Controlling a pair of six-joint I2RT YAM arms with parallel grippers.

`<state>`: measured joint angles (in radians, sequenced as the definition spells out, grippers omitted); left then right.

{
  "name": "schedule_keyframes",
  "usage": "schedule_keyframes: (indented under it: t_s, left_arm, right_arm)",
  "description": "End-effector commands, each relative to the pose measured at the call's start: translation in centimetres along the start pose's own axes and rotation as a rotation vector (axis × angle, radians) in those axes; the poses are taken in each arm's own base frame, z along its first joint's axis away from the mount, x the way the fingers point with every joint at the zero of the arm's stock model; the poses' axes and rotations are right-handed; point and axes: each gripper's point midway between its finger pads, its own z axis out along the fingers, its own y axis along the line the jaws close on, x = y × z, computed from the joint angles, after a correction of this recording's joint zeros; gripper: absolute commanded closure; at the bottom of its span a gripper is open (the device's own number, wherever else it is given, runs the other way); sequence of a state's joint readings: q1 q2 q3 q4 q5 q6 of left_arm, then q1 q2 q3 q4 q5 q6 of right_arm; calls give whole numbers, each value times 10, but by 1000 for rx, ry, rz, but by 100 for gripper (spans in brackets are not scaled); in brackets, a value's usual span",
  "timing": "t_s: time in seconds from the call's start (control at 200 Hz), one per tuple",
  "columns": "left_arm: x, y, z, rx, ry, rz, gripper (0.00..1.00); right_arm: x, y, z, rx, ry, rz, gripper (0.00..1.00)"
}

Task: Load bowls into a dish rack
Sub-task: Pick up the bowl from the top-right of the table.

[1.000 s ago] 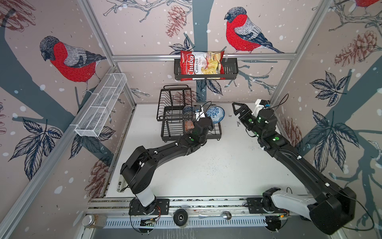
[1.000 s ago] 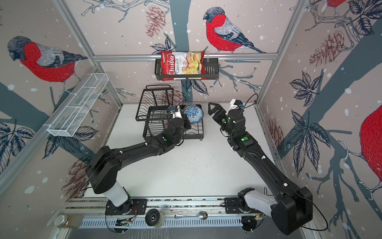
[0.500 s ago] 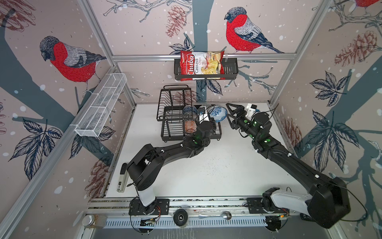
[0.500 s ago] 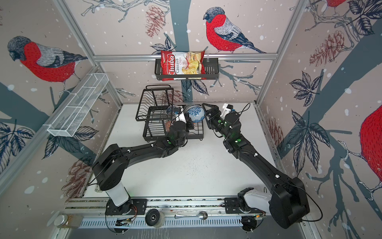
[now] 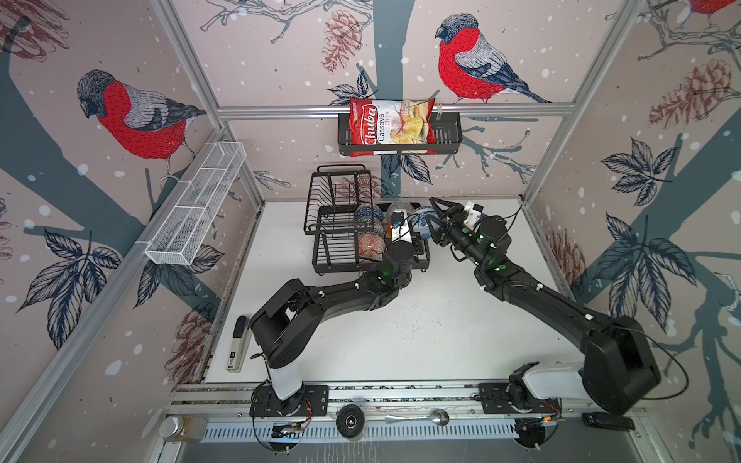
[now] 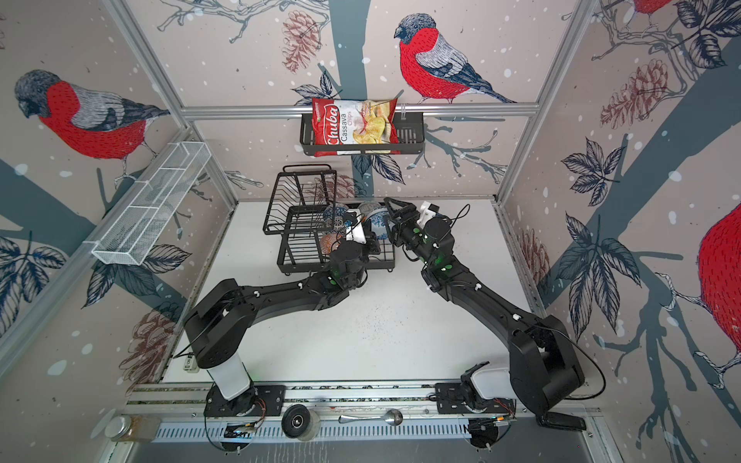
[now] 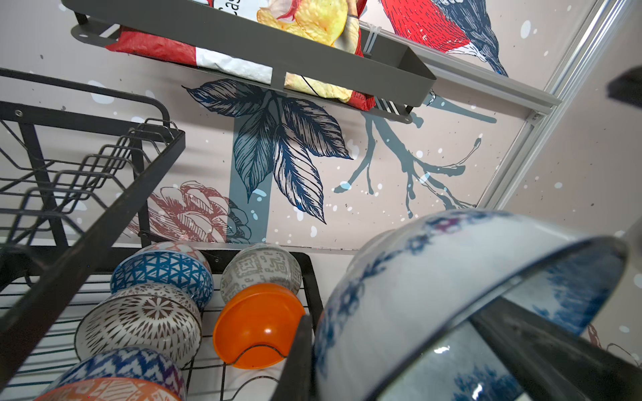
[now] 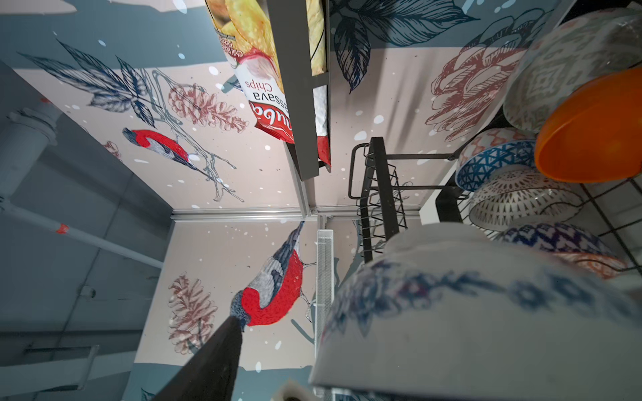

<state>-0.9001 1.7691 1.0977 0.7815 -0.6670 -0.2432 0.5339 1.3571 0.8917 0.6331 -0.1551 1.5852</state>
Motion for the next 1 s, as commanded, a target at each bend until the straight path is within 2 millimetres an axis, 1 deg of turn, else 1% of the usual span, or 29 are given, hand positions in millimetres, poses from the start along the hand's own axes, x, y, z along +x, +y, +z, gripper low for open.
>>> schedule_keyframes:
  t_s: [0.0,0.065,0.2,0.265,0.43,0.61,0.71,0.996]
  left_arm:
    - [-26,-1,-4,0,-95,-55,100]
    - [-26,0,-5,2,-100,-54,100]
    - [-28,1,-8,7,-115,-55,100]
    - [-29,2,-9,7,-122,-55,100]
    - [-29,5,-11,2,-129,-49,100]
    - [-29,5,-13,3,-133,-49,100]
    - [-30,6,-13,1,-133,-47,100]
    - [-29,5,-11,-7,-130,-42,100]
  right_arm:
    - [-8,19,1,-81,-42,52,33]
    - [-8,18,3,-74,-46,56,36]
    - [-13,10,2,-59,-71,74,48]
    - [-15,10,0,-64,-81,71,54]
    - [-14,10,2,-51,-73,54,71]
    - [-11,7,2,-46,-65,52,83]
    - [-12,7,1,-47,-67,51,88]
    - [-11,1,-1,-33,-65,57,96]
